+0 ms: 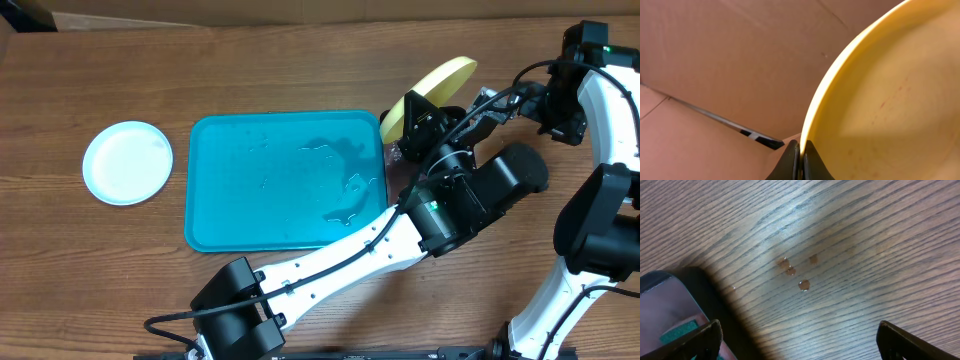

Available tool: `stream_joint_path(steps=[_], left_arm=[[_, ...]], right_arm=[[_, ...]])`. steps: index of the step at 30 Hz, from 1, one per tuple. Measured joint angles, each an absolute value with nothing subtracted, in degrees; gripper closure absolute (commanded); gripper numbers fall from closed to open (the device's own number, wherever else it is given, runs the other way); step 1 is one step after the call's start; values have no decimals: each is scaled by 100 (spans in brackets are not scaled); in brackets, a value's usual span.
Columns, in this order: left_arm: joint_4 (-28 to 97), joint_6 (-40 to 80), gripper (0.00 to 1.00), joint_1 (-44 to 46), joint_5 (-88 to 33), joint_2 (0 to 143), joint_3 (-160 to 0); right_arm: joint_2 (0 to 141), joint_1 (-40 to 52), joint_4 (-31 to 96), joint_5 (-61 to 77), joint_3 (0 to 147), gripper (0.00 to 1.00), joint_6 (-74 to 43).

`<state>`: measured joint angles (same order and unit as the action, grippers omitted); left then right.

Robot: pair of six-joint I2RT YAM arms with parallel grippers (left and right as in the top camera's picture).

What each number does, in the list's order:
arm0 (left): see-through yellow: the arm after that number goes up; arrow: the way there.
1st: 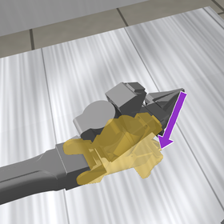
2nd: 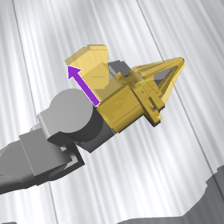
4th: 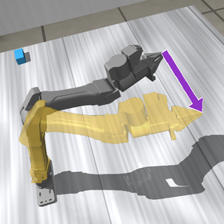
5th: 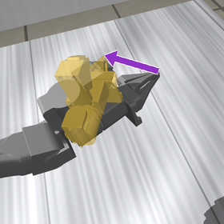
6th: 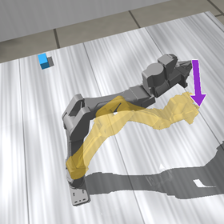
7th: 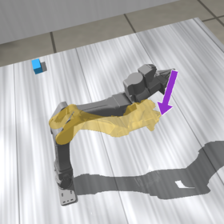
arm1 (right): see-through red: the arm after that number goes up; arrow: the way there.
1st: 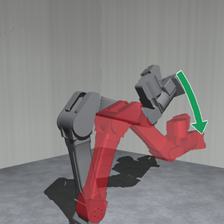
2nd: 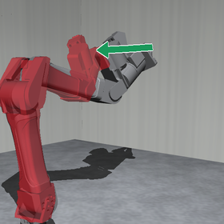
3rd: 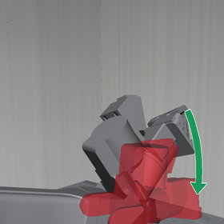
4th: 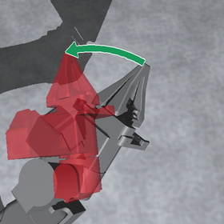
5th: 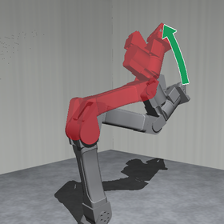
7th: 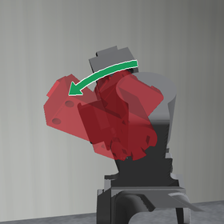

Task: Clean dirty plates on tray and stack at the side
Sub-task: 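Hold the yellow plate tilted over the black tray to drain it, then swing the yellow plate leftward and lower it onto the stacked plates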

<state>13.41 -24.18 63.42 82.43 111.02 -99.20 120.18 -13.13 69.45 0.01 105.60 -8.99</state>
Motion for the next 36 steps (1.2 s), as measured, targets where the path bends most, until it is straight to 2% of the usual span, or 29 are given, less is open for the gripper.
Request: stream_joint_path(steps=[14, 27, 31, 36], left_arm=[[1326, -2217, 96, 6335, 8355, 11102, -9922], [1898, -1066, 96, 6333, 8313, 11102, -9926], [3028, -156, 96, 6305, 7609, 11102, -9948], [4147, 1208, 96, 6121, 5850, 11102, -9948]], right_arm=[[12018, -1313, 6947, 1, 10560, 0, -899], [12018, -1313, 6943, 1, 10560, 0, -902], [12018, -1313, 6943, -1, 10560, 0, -899], [12018, -1315, 6945, 1, 10560, 0, -902]])
